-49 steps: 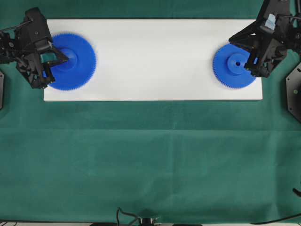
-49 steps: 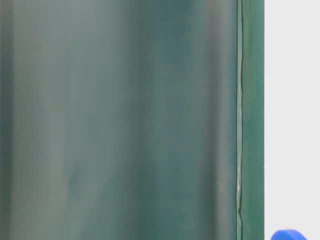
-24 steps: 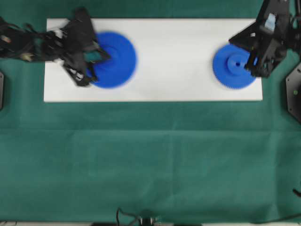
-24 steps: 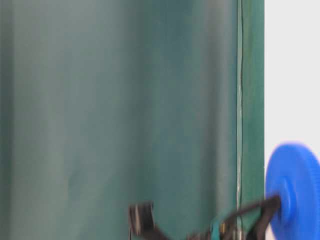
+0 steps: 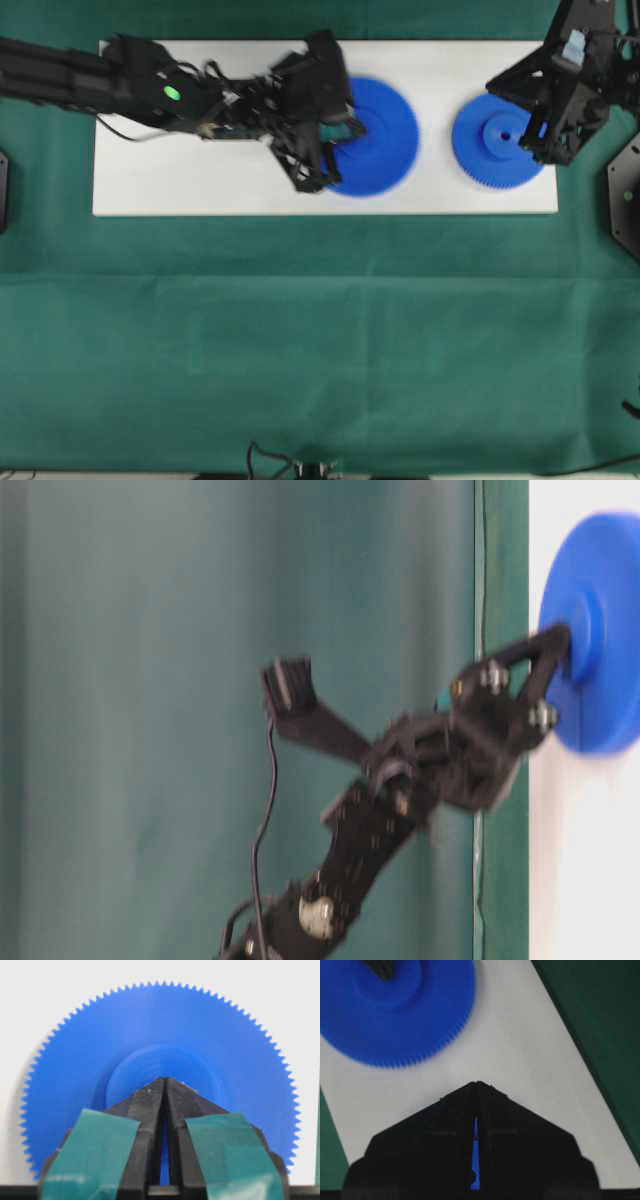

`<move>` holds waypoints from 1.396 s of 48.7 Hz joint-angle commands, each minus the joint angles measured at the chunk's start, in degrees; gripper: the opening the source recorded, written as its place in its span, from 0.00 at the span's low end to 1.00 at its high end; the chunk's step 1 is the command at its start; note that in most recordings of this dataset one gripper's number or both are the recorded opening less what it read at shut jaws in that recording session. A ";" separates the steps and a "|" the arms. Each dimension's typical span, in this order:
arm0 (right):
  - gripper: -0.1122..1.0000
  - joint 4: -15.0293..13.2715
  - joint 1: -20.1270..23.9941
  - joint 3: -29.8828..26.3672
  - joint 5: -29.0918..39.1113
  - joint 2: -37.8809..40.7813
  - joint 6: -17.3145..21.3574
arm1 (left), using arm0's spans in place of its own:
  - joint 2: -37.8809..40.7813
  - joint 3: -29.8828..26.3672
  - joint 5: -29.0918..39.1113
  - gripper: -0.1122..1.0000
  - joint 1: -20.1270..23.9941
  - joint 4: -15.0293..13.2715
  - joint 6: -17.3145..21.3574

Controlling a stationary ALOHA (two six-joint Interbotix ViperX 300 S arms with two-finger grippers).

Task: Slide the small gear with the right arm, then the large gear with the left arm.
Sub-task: 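Slide the large blue gear right with the left gripper against the small gear, then slide the large blue gear back left to the board's left end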

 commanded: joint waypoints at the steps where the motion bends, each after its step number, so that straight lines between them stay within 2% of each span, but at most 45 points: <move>1: 0.57 -0.09 0.09 -1.23 -0.44 0.00 -0.18 | 3.78 -3.16 2.29 0.10 -0.70 -0.09 0.00; 8: 0.57 -0.09 0.09 -1.23 -0.44 0.09 -0.09 | 6.86 -8.53 4.48 0.10 -1.05 -0.09 0.09; 15: 0.57 -0.09 0.18 -1.23 -0.70 0.09 -0.09 | 7.73 -10.72 6.24 0.10 -1.05 0.00 0.26; 54: 0.57 -0.09 0.44 -1.23 -1.05 0.35 -0.09 | 7.65 -10.20 6.33 0.10 -1.05 0.00 0.26; 63: 0.57 -0.09 0.44 -1.23 -1.05 0.35 0.00 | 7.29 -8.88 6.33 0.10 -1.05 0.00 0.26; 68: 0.57 -0.09 0.44 -1.14 -1.05 0.35 0.00 | 6.42 -6.24 6.33 0.10 -0.97 0.00 0.26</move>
